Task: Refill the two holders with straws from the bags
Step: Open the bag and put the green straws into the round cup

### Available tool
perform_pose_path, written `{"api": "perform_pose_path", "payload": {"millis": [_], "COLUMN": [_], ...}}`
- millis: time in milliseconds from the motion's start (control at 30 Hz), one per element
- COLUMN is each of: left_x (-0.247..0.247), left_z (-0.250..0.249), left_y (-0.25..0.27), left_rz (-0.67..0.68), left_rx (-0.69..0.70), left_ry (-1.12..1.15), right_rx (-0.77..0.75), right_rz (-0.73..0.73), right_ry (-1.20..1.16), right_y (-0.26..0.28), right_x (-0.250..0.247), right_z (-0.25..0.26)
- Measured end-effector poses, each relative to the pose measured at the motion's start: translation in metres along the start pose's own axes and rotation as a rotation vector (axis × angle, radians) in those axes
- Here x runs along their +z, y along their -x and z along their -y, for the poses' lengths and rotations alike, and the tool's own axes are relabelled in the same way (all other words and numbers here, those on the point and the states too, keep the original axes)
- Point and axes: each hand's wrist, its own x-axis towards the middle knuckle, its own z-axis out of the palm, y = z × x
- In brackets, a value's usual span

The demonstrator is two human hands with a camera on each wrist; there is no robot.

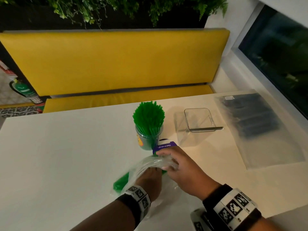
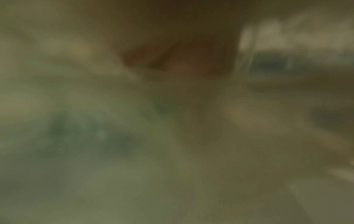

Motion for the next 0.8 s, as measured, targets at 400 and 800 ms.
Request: {"api": "perform_pose_path", "payload": {"millis": [400,800], "left_x": [-0.007,-0.025], "left_z": [0.005,0.022], "left_y": [-0.001,-0.019], "left_rz": [0.001,0.185], "left_rx": [0.073,-0.053], "left_ry": [0.108,0.07], "right_rx": [0.546,0.594], "right_rz": [-0.044,0.236], "right_ry": [-0.455,-0.234], "right_y": [-0.025,-0.029], "right_x": [-0.001,0.005], "right_z": [-0.07,-0.081]}}
